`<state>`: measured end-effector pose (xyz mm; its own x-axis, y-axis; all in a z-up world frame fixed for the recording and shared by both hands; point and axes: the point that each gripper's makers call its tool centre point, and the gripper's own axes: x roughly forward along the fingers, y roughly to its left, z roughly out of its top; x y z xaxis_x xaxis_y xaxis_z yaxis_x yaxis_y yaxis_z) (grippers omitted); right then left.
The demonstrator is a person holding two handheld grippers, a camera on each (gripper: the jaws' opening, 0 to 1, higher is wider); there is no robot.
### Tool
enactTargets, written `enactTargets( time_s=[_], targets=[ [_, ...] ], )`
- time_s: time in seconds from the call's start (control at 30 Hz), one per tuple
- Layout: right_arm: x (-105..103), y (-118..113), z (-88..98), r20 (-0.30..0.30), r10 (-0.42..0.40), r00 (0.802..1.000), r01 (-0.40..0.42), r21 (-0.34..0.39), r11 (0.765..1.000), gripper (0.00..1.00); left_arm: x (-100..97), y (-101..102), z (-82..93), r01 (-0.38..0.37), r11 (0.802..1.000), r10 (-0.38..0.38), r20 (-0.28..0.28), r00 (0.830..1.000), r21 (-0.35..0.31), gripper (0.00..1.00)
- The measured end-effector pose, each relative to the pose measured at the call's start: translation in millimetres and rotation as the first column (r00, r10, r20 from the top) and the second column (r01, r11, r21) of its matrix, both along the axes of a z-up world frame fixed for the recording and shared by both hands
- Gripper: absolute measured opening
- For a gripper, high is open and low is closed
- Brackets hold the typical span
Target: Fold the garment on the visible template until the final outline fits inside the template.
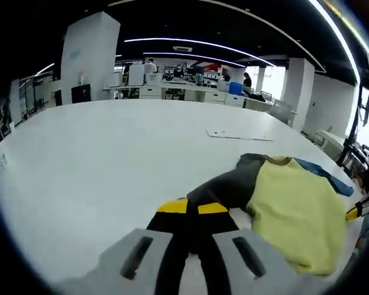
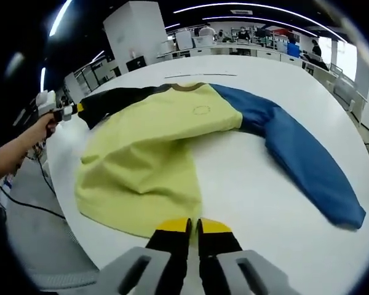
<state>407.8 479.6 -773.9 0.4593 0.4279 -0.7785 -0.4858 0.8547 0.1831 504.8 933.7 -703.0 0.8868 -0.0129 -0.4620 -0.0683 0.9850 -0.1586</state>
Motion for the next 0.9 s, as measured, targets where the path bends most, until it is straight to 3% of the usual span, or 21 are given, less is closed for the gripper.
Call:
enactTargets(
  time_s=[0.27, 0.47, 0.67, 0.9],
  targets=[
    [-1, 0, -0.6, -0.004, -0.008, 1.000, 0.008, 0.000, 1.000, 0.00, 11.6, 23, -8.1, -0.080, 0.997, 0.080, -0.008, 0.997, -0.003, 0.00],
    [-1, -1, -0.8, -0.010, -0.015, 1.000, 0.015, 0.006, 1.000, 0.00, 14.0, 38, -21.1, -0.157, 0.985, 0.155, -0.033, 0.987, -0.065, 0.00],
    [0, -1, -1.1, -0.011, -0.011, 1.000, 0.011, 0.000, 1.000, 0.00, 12.2, 44, -29.1, -0.163, 0.987, 0.162, -0.059, 0.985, -0.009, 0.01],
    [1, 1, -1.0, -0.016, -0.026, 1.000, 0.026, 0.018, 0.999, 0.00, 7.4, 51, -24.3, -0.169, 0.985, 0.171, -0.042, 0.984, 0.042, 0.29]
  ],
)
